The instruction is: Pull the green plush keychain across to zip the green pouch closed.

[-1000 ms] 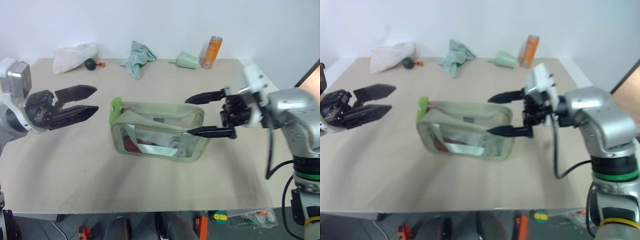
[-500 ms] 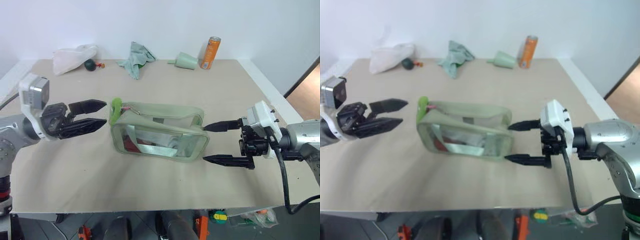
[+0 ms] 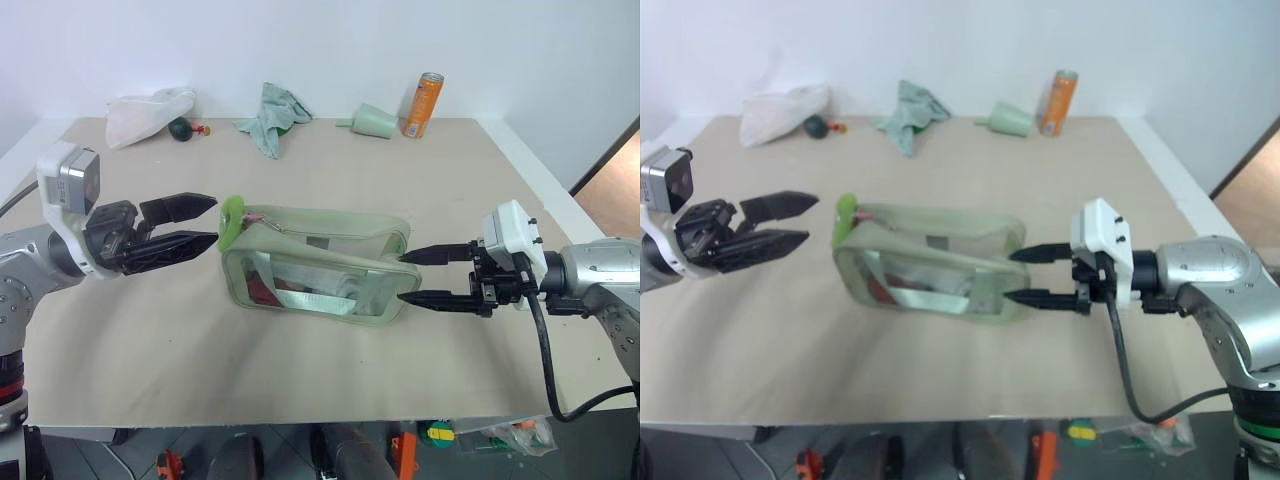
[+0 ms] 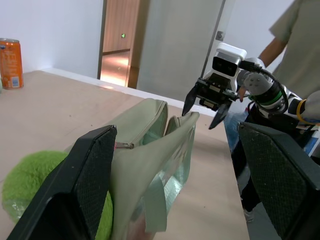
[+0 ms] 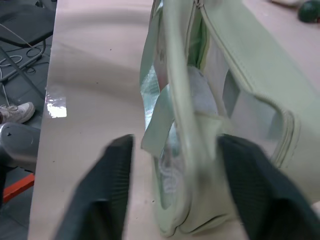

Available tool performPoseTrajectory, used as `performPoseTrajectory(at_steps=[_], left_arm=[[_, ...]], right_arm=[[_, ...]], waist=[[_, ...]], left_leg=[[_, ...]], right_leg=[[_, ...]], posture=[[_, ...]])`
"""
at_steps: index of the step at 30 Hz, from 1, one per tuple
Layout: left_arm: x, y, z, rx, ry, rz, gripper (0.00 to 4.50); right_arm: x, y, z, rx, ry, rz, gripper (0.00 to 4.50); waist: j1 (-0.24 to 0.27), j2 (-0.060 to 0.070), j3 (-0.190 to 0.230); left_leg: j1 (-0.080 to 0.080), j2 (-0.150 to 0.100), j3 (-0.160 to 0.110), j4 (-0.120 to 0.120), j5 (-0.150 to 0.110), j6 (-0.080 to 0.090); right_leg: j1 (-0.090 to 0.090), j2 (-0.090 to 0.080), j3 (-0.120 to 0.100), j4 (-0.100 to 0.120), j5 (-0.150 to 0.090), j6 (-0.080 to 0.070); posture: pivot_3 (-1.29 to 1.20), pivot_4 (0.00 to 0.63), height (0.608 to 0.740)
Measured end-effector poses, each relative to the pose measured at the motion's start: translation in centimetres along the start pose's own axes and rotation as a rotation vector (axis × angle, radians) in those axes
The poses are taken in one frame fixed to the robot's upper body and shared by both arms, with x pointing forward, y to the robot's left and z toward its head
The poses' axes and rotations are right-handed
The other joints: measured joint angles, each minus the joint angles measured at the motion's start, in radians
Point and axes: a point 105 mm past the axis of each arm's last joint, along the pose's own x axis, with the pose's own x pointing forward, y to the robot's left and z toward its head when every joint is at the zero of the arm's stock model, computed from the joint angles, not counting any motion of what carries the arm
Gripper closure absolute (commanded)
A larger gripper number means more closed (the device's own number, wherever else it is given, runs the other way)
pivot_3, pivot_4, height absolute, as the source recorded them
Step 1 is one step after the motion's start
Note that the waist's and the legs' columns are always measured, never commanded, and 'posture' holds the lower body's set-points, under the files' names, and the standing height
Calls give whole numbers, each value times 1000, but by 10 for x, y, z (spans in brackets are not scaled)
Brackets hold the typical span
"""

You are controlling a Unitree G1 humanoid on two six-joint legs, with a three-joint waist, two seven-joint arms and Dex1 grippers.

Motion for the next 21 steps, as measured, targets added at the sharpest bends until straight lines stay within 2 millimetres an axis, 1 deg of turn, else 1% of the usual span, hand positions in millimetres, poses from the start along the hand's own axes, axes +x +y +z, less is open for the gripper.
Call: performPoseTrajectory(at_steps=[2,4,5,8,11,12,13,14,16,21], left_arm=[[0,0,0,-2,-3,3,498],[0,0,0,-2,-5,8,498],[-1,0,0,-1,-7,16,498],[-3,5,2,2,-39,61,498],[-10,25,2,-1,-77,185,498],[-15,40,-1,-1,-78,273,498],[-19,51,-6,-12,-68,336,498],[-22,59,-13,-34,-50,378,498],[-25,68,-26,-74,-22,425,498],[-21,69,-36,-121,1,420,498]], right_arm=[[0,-3,-1,2,-3,-5,3588],[1,-5,0,-8,-4,-8,4374],[1,-5,1,-16,-5,-8,4472],[2,-6,1,-17,-12,-7,4472],[3,-6,1,-16,-14,-5,4472],[3,-7,0,-16,-12,-8,4472],[4,-7,0,-16,-11,-12,4472],[4,-8,-1,-15,-9,-13,4472],[4,-8,-1,-12,-8,-14,4472],[4,-8,-1,-14,-8,-18,4472]], waist=[[0,0,0],[0,0,0],[0,0,0],[0,0,0],[1,0,0],[1,0,0],[1,0,0],[0,0,0],[-1,0,0],[-1,0,0]], left_leg=[[0,0,0,0,0,0],[0,0,0,0,0,0],[0,0,0,0,0,0],[0,0,0,0,0,0],[0,0,0,0,0,0],[1,0,0,0,0,0],[1,0,0,0,0,0],[1,1,0,0,0,0],[1,1,1,0,0,0],[1,1,0,0,0,0]], right_leg=[[0,0,0,0,0,0],[0,0,0,0,0,0],[0,0,0,0,0,0],[0,0,0,0,0,0],[0,0,0,0,0,0],[1,0,0,0,0,0],[1,1,0,0,1,1],[1,1,0,0,1,1],[0,1,0,0,1,1],[0,1,0,0,1,0]], posture=[[0,150,740],[0,150,740],[0,150,740],[0,150,740],[0,150,740],[0,150,740],[0,150,740],[0,150,740],[0,150,740],[0,150,740]])
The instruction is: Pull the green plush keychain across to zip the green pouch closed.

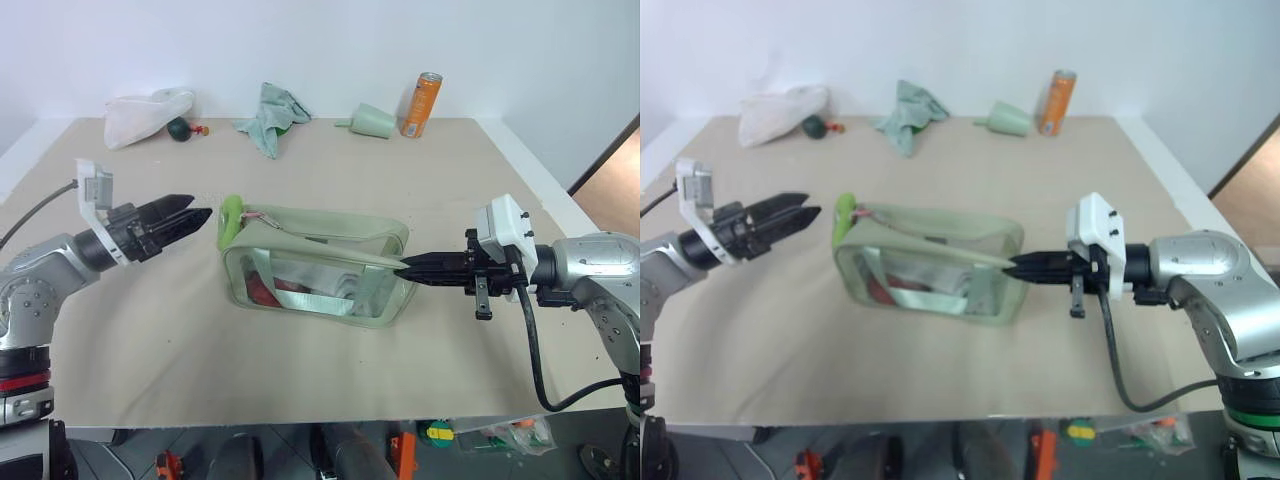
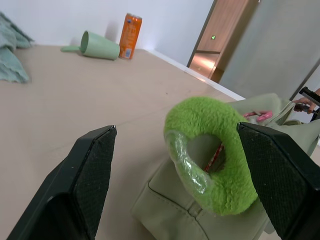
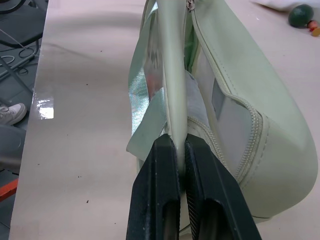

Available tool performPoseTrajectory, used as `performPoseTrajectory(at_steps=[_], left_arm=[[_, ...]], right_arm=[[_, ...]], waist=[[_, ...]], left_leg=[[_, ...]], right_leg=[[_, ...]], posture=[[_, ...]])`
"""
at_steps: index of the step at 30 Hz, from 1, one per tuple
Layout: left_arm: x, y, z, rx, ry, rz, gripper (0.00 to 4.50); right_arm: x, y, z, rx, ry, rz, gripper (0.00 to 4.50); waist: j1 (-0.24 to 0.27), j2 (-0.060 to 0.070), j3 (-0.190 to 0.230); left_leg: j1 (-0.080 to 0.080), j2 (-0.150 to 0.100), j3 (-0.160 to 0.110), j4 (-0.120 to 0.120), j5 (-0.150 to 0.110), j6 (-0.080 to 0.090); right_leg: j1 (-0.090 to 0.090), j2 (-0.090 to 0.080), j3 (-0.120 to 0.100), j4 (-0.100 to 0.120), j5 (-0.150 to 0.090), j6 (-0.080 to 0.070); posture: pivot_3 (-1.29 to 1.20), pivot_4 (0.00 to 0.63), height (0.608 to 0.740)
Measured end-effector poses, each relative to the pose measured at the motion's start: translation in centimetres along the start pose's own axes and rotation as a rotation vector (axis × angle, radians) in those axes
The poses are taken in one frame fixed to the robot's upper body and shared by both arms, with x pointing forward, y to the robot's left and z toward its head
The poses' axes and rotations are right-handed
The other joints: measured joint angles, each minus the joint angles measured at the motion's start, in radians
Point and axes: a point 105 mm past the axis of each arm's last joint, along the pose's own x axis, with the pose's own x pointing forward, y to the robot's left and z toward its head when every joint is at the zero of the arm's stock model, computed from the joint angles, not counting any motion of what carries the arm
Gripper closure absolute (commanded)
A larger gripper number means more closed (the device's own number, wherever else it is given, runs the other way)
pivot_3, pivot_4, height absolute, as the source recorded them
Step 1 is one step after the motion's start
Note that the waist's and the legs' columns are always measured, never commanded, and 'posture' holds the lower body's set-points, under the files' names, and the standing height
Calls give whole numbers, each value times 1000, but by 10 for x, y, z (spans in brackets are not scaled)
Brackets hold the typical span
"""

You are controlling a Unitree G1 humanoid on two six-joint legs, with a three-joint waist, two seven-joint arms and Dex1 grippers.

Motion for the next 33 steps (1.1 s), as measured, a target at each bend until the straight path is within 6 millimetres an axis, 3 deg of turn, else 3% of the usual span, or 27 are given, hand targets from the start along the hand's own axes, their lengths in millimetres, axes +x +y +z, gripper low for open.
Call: performPoseTrajectory(at_steps=[10,13,22,29,33], left_arm=[[13,-1,-27,-60,81,-14,498],[15,-2,-31,-72,92,-21,1280],[20,-5,-31,-88,86,-47,4343],[23,-8,-28,-89,77,-63,4429],[33,-18,-6,-52,19,-112,4429]], right_arm=[[0,-1,0,0,1,-16,4472],[0,-1,0,0,1,-18,4500],[1,-1,-2,3,5,-31,4500],[1,-1,-2,3,5,-32,4500],[1,-2,-2,-5,5,-35,4500]], waist=[[0,0,0],[0,0,0],[0,0,0],[0,0,0],[1,-1,0]], left_leg=[[0,0,0,0,0,0],[0,0,0,0,0,0],[0,0,0,0,0,0],[0,0,0,0,0,0],[-1,0,-1,1,0,0]], right_leg=[[0,0,0,0,0,0],[0,0,0,0,0,0],[0,0,0,0,0,0],[0,0,0,0,0,0],[0,0,0,0,0,1]], posture=[[0,150,740],[0,150,740],[0,150,740],[0,150,740],[0,150,740]])
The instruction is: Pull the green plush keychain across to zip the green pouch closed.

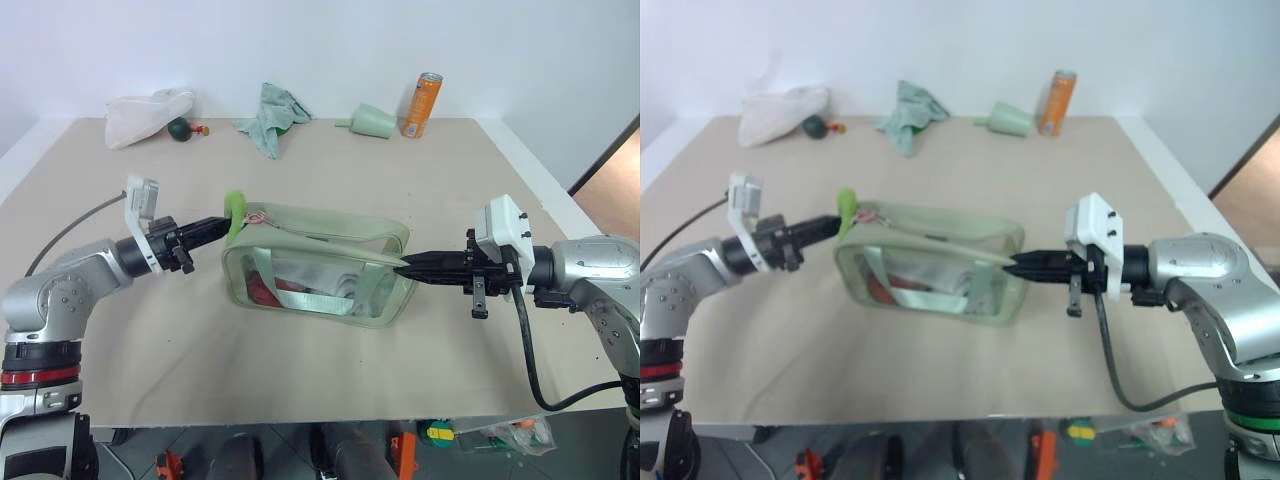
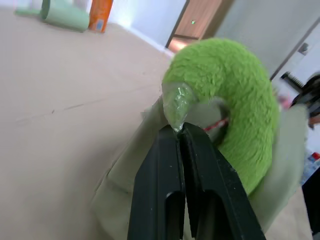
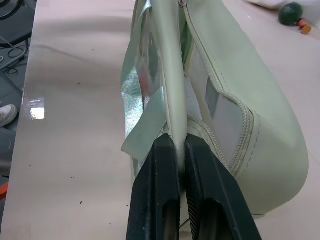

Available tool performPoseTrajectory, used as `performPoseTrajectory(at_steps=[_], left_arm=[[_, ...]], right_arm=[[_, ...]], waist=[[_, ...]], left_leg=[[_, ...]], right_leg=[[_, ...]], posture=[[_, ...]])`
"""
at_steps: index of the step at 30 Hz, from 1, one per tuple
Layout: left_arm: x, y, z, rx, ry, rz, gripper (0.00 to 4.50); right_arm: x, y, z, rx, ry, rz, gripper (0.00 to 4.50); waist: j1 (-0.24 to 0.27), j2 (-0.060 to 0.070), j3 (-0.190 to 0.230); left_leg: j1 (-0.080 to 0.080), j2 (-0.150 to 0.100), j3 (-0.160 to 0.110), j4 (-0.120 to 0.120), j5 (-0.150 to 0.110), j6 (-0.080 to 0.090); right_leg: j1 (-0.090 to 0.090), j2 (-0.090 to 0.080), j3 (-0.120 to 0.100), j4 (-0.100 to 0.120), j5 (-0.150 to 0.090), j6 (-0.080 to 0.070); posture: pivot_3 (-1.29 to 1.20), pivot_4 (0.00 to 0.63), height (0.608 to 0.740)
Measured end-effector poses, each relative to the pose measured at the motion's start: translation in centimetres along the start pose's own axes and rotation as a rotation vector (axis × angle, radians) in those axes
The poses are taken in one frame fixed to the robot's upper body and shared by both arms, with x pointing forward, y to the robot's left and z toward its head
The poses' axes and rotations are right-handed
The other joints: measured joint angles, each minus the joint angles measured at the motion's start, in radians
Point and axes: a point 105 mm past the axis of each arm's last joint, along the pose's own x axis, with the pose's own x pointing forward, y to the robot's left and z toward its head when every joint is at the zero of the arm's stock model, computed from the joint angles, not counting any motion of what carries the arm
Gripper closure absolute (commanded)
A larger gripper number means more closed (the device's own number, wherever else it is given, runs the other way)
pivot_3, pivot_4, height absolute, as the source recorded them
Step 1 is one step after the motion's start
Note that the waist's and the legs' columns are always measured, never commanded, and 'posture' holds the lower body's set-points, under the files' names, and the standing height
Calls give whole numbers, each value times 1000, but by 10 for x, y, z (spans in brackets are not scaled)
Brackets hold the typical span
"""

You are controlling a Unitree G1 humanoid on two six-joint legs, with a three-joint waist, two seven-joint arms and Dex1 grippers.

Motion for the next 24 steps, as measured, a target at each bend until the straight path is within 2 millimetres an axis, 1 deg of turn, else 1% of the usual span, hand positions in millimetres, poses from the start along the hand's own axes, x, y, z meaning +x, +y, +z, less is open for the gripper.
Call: performPoseTrajectory(at_steps=[1,2,4,5,6,7,9,12,15,17,19,24], left_arm=[[6,-6,14,31,-32,-30,4429],[8,-11,23,52,-52,-51,4429],[16,-25,47,116,-99,-105,4429],[19,-33,56,144,-116,-133,4429],[20,-37,60,159,-119,-150,4429],[21,-40,60,167,-116,-161,4429],[24,-43,55,178,-75,-180,4429],[29,-46,41,256,45,-196,4429],[30,-41,23,295,140,-187,4429],[31,-37,12,292,185,-182,3803],[33,-36,6,277,204,-189,3228],[35,-37,5,275,209,-211,1490]], right_arm=[[1,1,0,0,-2,4,4500],[1,1,0,1,-4,7,4500],[2,1,0,0,-6,7,4500],[2,1,0,-1,-7,7,4500],[2,1,0,-1,-8,8,4500],[2,1,0,-1,-9,8,4500],[2,1,0,-3,-9,7,4500],[2,1,0,-3,-10,5,4500],[3,1,0,-3,-11,3,4500],[3,0,0,-2,-11,0,4500],[3,1,0,-4,-10,0,4500],[3,2,0,-3,-9,-7,4500]], waist=[[1,0,0],[0,0,0],[0,0,0],[-1,0,0],[-1,0,0],[-2,0,0],[-1,0,0],[-1,0,0],[-1,0,0],[-1,0,0],[-1,0,0],[-1,0,0]], left_leg=[[0,0,0,0,0,0],[0,0,0,0,0,0],[0,-1,1,0,0,0],[0,-1,2,0,0,0],[1,-1,2,0,0,0],[1,-1,2,0,0,0],[0,0,1,0,0,0],[1,-1,1,0,0,0],[1,0,1,0,0,0],[1,0,1,0,0,0],[1,-1,2,0,0,0],[1,0,1,0,0,0]], right_leg=[[0,0,0,0,0,0],[0,0,0,0,0,0],[0,0,1,0,0,0],[0,0,2,0,0,0],[0,0,3,0,0,0],[0,0,3,0,0,0],[0,0,2,0,0,0],[0,0,2,0,0,0],[0,0,2,0,0,0],[0,0,2,0,0,0],[0,0,2,0,0,0],[0,0,2,0,0,0]], posture=[[0,150,740],[0,150,740],[0,150,740],[0,150,740],[0,150,740],[0,150,740],[0,150,740],[0,150,740],[0,150,740],[0,150,740],[0,150,740],[0,150,740]])
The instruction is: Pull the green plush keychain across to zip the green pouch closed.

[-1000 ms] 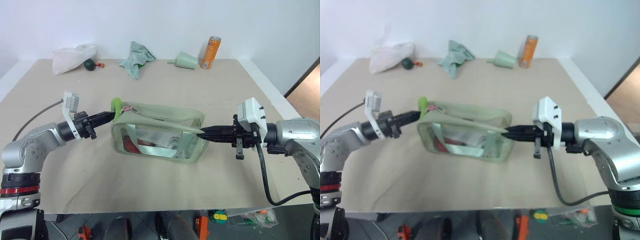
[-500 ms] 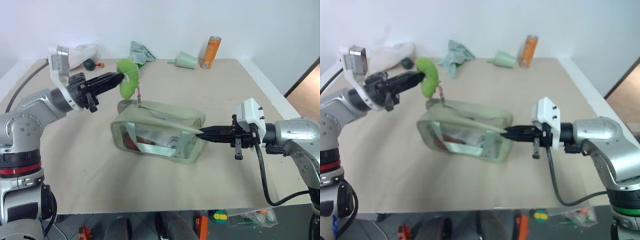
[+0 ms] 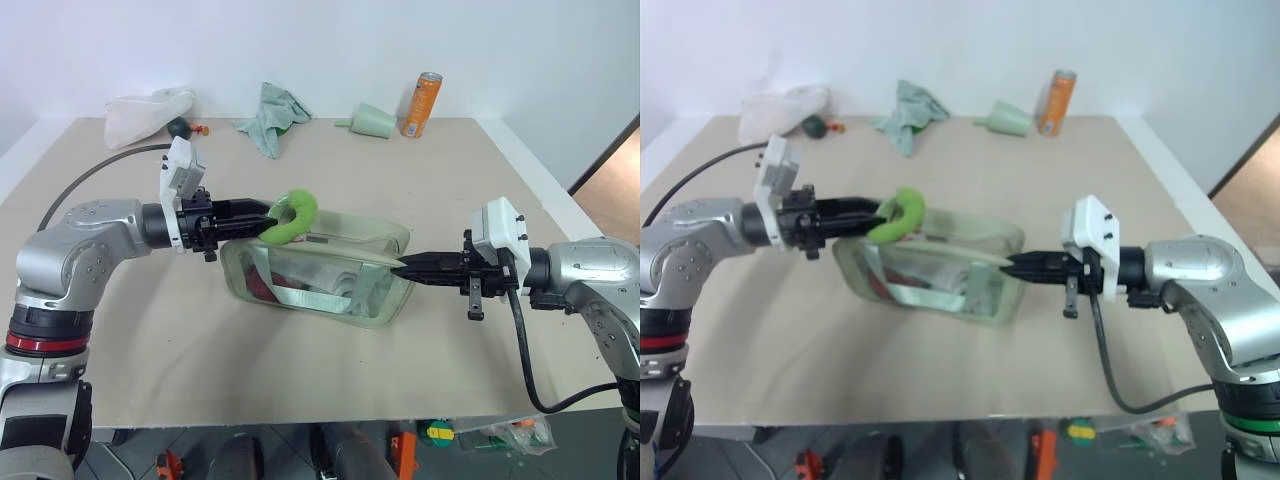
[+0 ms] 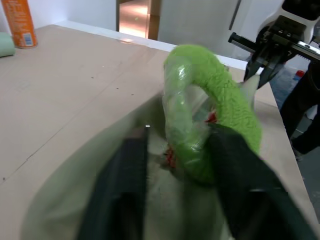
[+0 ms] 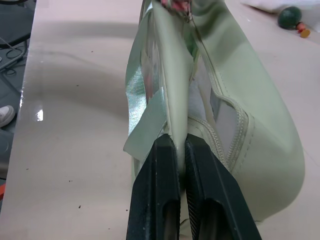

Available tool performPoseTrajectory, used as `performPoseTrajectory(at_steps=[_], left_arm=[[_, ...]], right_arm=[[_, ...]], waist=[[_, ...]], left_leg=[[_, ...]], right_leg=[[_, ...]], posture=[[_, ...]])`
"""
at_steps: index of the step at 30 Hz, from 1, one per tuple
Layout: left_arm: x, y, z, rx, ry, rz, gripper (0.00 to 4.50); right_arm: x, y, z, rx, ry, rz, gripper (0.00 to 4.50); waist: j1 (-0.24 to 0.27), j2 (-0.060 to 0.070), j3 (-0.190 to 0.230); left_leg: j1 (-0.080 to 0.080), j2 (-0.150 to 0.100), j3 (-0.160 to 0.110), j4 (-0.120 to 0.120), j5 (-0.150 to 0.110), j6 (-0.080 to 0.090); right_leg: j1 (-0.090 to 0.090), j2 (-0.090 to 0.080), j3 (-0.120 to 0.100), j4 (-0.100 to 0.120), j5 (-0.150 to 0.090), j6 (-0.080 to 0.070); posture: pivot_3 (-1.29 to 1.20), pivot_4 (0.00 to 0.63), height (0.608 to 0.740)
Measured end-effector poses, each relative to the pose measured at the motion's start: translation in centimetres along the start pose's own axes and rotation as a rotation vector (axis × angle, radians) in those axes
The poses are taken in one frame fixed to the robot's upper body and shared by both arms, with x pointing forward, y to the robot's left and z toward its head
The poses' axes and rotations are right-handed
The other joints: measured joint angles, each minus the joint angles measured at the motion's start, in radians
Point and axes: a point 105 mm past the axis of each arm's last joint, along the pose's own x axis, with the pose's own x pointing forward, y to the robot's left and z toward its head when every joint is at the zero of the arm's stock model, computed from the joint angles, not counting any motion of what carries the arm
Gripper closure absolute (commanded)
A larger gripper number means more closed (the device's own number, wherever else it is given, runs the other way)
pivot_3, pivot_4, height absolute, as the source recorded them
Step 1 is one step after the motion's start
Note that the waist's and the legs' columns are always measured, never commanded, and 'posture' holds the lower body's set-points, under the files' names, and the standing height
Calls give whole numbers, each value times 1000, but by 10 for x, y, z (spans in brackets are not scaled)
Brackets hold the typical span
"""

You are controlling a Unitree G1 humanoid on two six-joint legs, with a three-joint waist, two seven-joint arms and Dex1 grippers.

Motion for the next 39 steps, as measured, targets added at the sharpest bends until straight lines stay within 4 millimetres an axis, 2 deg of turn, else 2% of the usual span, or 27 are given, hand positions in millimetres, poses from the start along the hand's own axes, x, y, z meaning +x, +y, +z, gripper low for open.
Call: performPoseTrajectory(at_steps=[4,5,13,18,21,23,27,30,37,39], left_arm=[[3,0,1,-2,-19,-12,169],[3,-1,1,0,-25,-15,7],[-30,27,33,-165,-255,109,7],[-34,26,34,-194,-268,120,7],[-56,16,20,-183,-191,142,7],[-73,9,-3,-189,-103,165,7],[-90,1,-41,-224,33,183,7],[-91,0,-49,-209,62,178,7],[-64,2,-68,-219,67,153,7],[-59,4,-66,-211,61,151,7]], right_arm=[[0,0,0,-2,1,-2,4500],[0,0,0,-2,1,-2,4500],[0,1,0,-3,0,-3,4500],[1,0,1,-5,-1,-2,4500],[2,1,1,-4,-6,4,4500],[3,1,1,-6,-8,4,4500],[2,0,0,-9,-6,-1,4500],[2,-1,0,-7,-5,-2,4500],[3,-1,1,-10,-9,6,4500],[3,-1,1,-10,-9,6,4500]], waist=[[0,0,0],[0,0,0],[0,0,0],[-1,0,0],[-9,0,0],[-9,0,0],[0,0,0],[1,0,0],[-1,0,0],[0,0,0]], left_leg=[[0,0,0,0,0,0],[0,0,0,0,0,0],[0,1,-1,0,0,0],[0,1,0,0,0,0],[1,2,1,-2,0,0],[1,2,1,-3,0,0],[1,1,-1,-2,0,0],[0,1,-1,0,0,0],[1,1,1,-1,0,1],[0,1,0,-1,0,1]], right_leg=[[0,0,0,0,0,0],[0,0,0,0,0,0],[0,1,-1,0,0,0],[0,1,0,0,0,0],[-1,1,1,0,-1,-1],[-1,1,0,0,-2,-2],[-1,0,-2,0,-2,-3],[-1,0,-3,0,-2,-3],[-1,-1,-2,0,-1,-1],[-1,0,-2,0,-1,-1]], posture=[[0,150,740],[0,150,740],[0,150,740],[0,150,740],[0,150,740],[0,150,740],[0,150,740],[0,150,740],[0,150,740],[0,150,740]])
